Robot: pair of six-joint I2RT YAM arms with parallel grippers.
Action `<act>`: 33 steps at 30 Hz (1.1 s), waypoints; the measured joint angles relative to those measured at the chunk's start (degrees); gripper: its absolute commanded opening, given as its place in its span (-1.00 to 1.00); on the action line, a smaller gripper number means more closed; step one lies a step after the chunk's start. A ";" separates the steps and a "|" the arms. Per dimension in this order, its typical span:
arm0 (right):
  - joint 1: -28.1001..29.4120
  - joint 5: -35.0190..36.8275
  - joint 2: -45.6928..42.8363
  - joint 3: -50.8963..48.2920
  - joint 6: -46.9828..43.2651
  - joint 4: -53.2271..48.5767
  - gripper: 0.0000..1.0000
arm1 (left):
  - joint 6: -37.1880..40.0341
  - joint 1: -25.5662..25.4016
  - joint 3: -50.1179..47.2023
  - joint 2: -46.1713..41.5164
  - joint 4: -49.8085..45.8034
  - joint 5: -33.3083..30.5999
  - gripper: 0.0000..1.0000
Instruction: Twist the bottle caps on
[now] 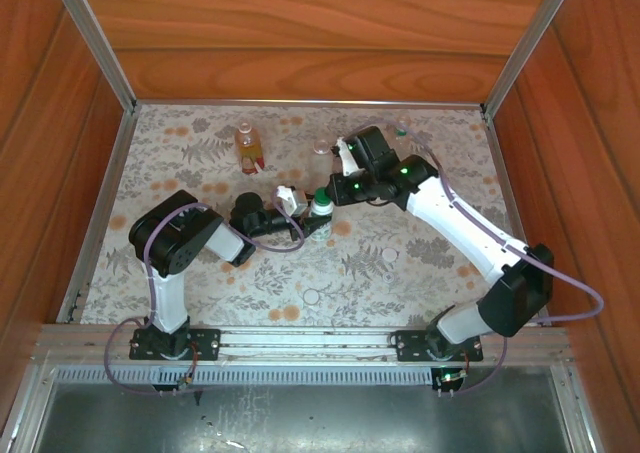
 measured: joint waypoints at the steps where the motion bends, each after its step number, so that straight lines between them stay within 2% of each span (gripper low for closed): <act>1: -0.02 -0.70 -0.46 -0.48 0.48 0.04 -0.57 | 0.00 0.00 0.00 0.00 0.04 0.09 0.13; 9: 0.98 -5.07 -3.30 -3.67 1.44 -2.21 -0.51 | -0.24 -0.02 0.00 0.00 -0.04 -0.04 0.13; 10: 0.96 -5.01 -3.85 -3.67 1.11 -2.21 -0.43 | -0.15 -0.02 0.00 0.00 -0.04 -0.04 0.12; 15: 0.98 -2.91 -7.50 -3.06 -6.64 -2.82 0.29 | 3.17 -0.42 -0.74 -0.39 0.26 -0.35 0.04; 17: 1.18 -1.31 -8.57 -2.56 -12.09 -3.78 0.41 | 5.57 -0.81 -1.75 -1.57 -0.15 -0.92 0.03; 20: 1.66 0.85 -10.78 -2.78 -23.08 -5.22 0.46 | 11.43 -1.70 -3.69 -5.55 -4.46 -2.54 0.02; 27: 5.44 3.91 -15.74 -4.04 -48.87 -7.80 0.51 | 26.14 -5.86 -4.11 -17.86 -22.67 -7.76 0.02; 33: 8.09 4.90 -13.73 -4.04 -60.04 -8.35 0.44 | 29.86 -6.10 -4.15 -20.22 -28.28 -9.07 0.02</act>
